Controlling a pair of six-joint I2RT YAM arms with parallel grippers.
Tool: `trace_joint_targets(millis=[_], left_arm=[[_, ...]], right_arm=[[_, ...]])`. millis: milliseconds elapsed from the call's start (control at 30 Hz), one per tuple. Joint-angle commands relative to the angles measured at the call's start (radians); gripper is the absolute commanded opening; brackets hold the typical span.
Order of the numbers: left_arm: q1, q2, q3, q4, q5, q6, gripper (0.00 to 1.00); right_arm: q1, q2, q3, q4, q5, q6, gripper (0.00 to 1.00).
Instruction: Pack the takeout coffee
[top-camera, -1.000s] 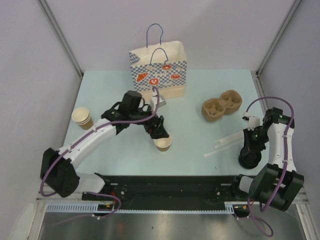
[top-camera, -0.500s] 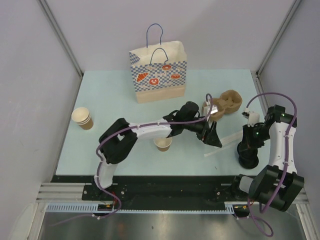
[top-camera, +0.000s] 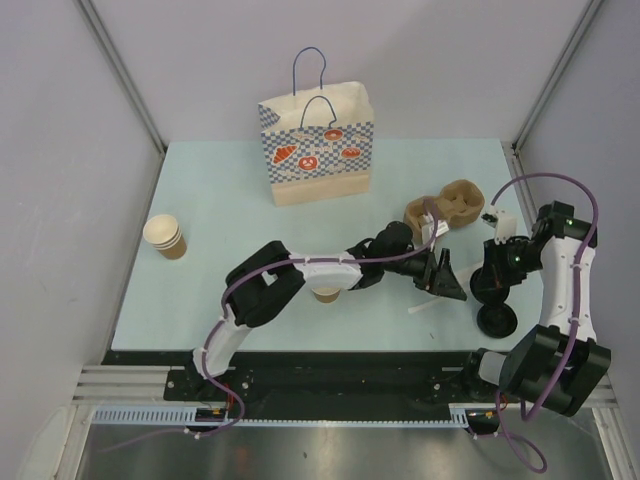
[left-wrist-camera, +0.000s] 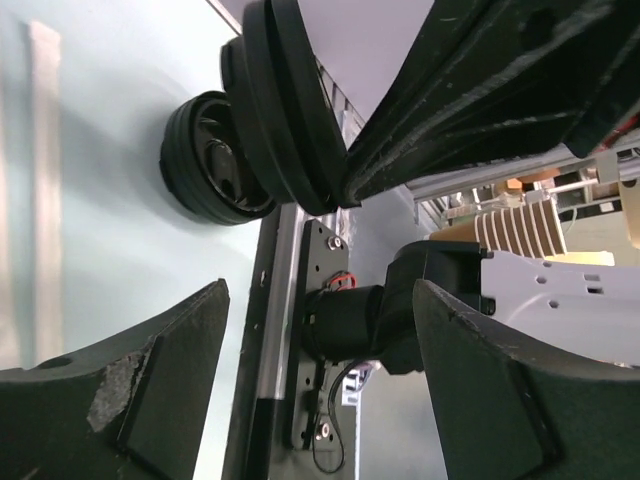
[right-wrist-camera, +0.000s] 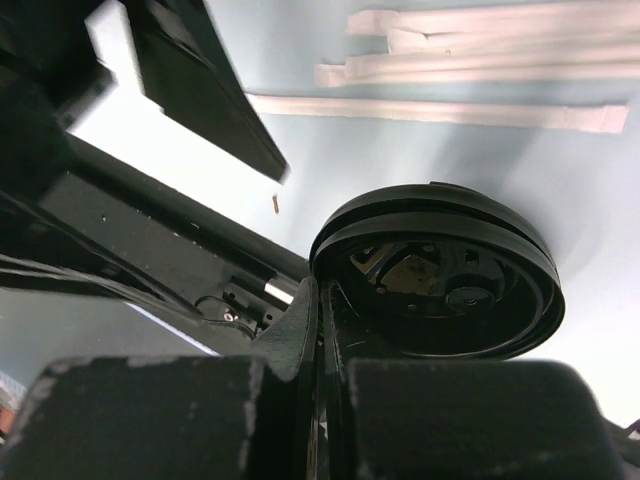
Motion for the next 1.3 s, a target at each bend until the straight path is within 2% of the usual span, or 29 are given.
trace_joint_targets(millis=[0, 367, 533, 733, 867, 967, 1000, 1033, 1167, 1200, 1267], left_arm=[[-0.016, 0.037, 0.061, 0.120, -0.019, -0.079, 0.79], [-0.023, 0.071, 0.041, 0.199, -0.044, -0.130, 0.76], [-0.005, 0.074, -0.023, 0.310, -0.050, -0.193, 0.72], [0.000, 0.068, -0.043, 0.285, -0.064, -0.182, 0.69], [0.009, 0.052, -0.081, 0.251, -0.100, -0.176, 0.69], [0.026, 0.019, -0.142, 0.251, -0.136, -0.166, 0.69], [0.030, 0.005, -0.155, 0.248, -0.142, -0.161, 0.69], [0.035, -0.019, -0.169, 0.248, -0.145, -0.156, 0.69], [0.050, -0.089, -0.221, 0.220, -0.147, -0.101, 0.69], [0.052, -0.098, -0.230, 0.211, -0.151, -0.095, 0.70], [0.056, -0.127, -0.256, 0.211, -0.156, -0.087, 0.71]], right_arm=[[0.023, -0.006, 0.036, -0.176, -0.044, -0.038, 0.00], [0.069, -0.009, 0.036, -0.174, -0.045, -0.038, 0.00], [0.077, -0.013, 0.036, -0.176, -0.047, -0.038, 0.00], [0.080, 0.014, 0.036, -0.167, -0.006, 0.000, 0.00], [0.097, 0.028, 0.036, -0.082, 0.082, 0.055, 0.00], [0.150, 0.024, 0.036, -0.027, 0.146, 0.107, 0.18], [0.164, 0.025, 0.036, -0.012, 0.162, 0.121, 0.27], [0.181, 0.027, 0.036, 0.022, 0.191, 0.156, 0.31], [0.238, 0.065, 0.029, 0.103, 0.255, 0.227, 0.36], [0.259, 0.079, 0.026, 0.119, 0.265, 0.235, 0.42], [0.279, 0.115, 0.009, 0.168, 0.292, 0.259, 0.44]])
